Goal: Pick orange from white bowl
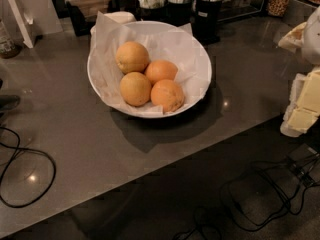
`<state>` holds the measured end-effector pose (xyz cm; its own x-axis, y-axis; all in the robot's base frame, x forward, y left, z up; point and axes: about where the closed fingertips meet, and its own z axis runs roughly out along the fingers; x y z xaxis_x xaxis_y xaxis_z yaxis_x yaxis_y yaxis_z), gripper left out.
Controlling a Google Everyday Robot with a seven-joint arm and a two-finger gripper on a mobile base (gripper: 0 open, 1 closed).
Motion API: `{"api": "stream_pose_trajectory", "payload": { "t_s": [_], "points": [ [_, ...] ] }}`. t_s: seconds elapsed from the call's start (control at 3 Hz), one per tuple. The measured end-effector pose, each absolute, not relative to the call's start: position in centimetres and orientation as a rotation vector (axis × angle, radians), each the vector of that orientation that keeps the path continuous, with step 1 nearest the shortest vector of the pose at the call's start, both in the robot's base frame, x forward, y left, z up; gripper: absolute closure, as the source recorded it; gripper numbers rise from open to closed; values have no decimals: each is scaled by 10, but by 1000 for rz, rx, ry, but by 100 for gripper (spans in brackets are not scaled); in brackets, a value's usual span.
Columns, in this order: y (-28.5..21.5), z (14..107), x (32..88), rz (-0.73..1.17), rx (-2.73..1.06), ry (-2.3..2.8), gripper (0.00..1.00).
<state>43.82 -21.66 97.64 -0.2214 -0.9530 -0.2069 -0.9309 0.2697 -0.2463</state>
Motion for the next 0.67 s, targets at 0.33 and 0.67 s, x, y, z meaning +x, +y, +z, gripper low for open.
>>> {"api": "stream_pose_trajectory", "payload": {
  "t_s": [0.33, 0.67],
  "points": [
    [-217, 976, 438, -99, -1725, 2231, 0],
    [-204, 979, 440, -69, -1773, 2169, 0]
  ]
}}
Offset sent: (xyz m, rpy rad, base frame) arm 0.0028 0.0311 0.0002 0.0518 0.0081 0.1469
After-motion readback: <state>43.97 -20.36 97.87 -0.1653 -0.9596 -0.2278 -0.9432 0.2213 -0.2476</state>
